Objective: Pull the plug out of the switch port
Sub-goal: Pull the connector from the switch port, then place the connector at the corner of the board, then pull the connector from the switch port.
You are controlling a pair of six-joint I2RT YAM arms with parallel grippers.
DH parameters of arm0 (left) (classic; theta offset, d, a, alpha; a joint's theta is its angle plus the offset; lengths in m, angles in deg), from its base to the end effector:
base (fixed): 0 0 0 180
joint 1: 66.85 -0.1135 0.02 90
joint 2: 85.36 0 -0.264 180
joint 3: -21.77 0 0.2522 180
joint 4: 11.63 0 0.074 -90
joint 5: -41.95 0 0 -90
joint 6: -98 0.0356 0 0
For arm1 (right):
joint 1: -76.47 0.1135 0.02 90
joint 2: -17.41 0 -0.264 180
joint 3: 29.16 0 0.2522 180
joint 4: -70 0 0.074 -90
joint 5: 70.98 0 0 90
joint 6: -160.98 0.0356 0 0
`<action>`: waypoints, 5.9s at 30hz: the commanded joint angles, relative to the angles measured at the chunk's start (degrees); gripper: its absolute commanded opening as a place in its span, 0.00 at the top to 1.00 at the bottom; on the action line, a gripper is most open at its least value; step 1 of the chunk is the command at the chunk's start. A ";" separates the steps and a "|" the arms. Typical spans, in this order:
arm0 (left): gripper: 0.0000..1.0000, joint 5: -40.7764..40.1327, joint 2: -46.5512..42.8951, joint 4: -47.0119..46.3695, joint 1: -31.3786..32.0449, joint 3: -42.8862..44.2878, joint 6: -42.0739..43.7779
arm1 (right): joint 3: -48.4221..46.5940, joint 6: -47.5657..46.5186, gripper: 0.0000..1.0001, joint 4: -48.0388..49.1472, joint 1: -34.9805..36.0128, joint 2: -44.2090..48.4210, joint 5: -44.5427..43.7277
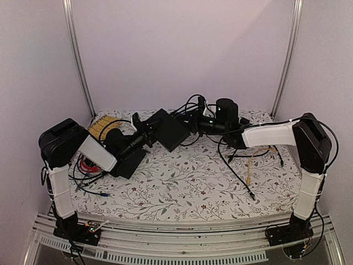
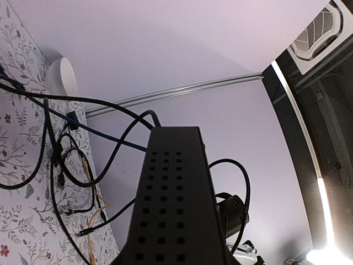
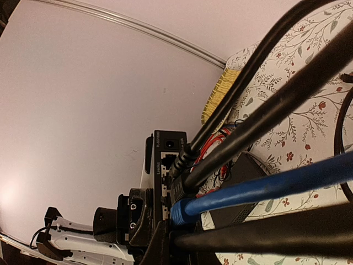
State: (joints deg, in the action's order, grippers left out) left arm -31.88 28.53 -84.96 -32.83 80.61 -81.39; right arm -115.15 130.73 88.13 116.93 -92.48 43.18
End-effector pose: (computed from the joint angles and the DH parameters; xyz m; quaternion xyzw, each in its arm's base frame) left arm 0.3045 -0.2175 0.1821 -0.1685 0.5665 -0.7456 0.3078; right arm 0.3301 0.3007 0.2489 -0.0168 0.7386 0.6027 0.3015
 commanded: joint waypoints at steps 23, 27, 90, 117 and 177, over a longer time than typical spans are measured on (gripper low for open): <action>1.00 -8.18 -7.27 -8.96 3.33 -4.51 5.48 | 9.28 1.90 0.98 8.41 -11.11 5.00 -7.40; 1.00 -8.21 -7.18 -8.95 2.80 -4.59 5.73 | 11.06 1.26 0.98 8.24 -11.64 6.15 -5.76; 1.00 4.54 -2.21 -13.51 1.88 0.34 1.79 | 22.81 0.78 0.48 3.39 -4.71 17.54 -6.00; 1.00 4.32 -2.44 -13.72 2.72 0.54 1.06 | 10.59 0.62 0.50 3.78 1.09 6.96 -4.46; 1.00 -0.11 -4.20 -12.08 3.11 -1.52 1.76 | 13.51 4.31 0.98 15.23 -2.37 6.33 -2.16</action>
State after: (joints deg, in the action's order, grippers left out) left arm -28.50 28.48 -84.96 -30.09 80.11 -80.01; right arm -103.35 134.60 98.67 116.69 -87.45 41.08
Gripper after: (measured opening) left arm 0.246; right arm 0.064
